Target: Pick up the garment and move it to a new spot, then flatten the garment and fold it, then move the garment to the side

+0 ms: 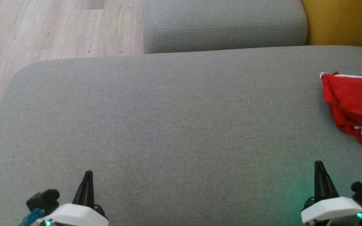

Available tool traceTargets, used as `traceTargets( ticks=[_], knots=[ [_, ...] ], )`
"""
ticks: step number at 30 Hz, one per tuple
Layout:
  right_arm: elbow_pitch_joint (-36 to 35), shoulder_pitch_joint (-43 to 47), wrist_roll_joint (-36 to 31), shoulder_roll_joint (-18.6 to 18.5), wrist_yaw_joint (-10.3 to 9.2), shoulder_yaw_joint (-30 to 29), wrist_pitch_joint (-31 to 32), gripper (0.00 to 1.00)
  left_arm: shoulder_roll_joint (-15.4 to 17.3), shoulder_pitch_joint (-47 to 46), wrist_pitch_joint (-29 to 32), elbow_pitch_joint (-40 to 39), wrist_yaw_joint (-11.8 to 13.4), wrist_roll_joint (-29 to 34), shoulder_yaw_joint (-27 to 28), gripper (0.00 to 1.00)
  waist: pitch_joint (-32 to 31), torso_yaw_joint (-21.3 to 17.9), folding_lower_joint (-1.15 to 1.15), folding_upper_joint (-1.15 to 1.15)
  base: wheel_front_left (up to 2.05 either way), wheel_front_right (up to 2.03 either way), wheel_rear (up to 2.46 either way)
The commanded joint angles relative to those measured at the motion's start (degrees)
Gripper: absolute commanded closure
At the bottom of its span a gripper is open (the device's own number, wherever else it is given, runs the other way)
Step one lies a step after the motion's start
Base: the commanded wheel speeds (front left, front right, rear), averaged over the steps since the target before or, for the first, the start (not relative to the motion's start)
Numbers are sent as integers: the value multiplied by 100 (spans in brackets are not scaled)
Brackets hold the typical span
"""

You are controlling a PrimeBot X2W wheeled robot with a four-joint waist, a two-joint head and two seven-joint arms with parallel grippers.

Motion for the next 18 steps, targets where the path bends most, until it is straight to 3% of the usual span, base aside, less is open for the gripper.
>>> traceTargets(
  ticks=[1,18],
  knots=[
    [-222,-300,186,-34,-1,-20,32,100,10,-335,35,-218,-38,-159,127,100,2,-3,0,0,0,0,0],
    [-310,-432,1505,-33,-2,-51,327,100,11,-488,336,-249,-124,-1352,317,100,30,-46,0,0,0,0,0]
  ],
)
